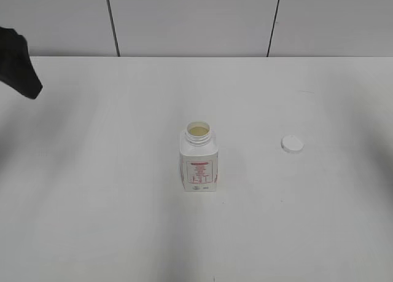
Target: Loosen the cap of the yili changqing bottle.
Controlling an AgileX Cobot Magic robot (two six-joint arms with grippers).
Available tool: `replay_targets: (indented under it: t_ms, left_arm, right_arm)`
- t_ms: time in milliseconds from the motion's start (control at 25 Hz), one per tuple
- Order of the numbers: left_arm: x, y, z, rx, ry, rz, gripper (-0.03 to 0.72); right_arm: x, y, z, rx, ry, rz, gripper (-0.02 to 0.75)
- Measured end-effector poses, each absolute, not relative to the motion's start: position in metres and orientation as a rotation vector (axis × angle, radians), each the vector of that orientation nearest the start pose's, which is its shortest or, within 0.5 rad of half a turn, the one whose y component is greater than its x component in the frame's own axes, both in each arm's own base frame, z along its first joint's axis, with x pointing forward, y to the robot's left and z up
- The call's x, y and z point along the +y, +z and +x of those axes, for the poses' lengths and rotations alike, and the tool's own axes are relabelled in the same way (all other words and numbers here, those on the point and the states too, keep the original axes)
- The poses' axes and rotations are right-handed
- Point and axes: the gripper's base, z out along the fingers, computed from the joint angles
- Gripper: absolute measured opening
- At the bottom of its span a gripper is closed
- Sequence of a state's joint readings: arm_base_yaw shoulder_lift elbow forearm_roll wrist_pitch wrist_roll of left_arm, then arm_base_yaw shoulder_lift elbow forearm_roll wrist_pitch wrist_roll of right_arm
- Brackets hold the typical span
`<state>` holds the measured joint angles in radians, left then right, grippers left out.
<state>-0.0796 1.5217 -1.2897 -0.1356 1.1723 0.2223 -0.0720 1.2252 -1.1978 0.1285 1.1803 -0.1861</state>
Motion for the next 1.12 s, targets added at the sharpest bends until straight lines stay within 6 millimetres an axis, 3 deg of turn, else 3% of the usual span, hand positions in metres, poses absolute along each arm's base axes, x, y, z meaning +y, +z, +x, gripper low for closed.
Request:
replay_targets:
  t_ms: [400,560,800,1120]
  left_arm:
    - [-0.028,0.279,0.204,2.806,-0.175,0.345,0.583]
    - [-0.025,0.271,0.166,2.758,-0.169,0.335,0.583]
    - [-0.02,0.266,0.112,2.618,-0.167,0.256,0.583]
    - [-0.012,0.272,0.067,2.462,-0.1,0.208,0.582]
  right_arm:
    - [0.0,0.316,0.144,2.618,0.075,-0.136,0.563]
    - [0.002,0.31,0.112,2.552,0.062,-0.139,0.563]
    - [0.004,0.294,0.085,2.527,0.059,-0.14,0.563]
    - [0.007,0.27,0.065,2.523,0.074,-0.15,0.563]
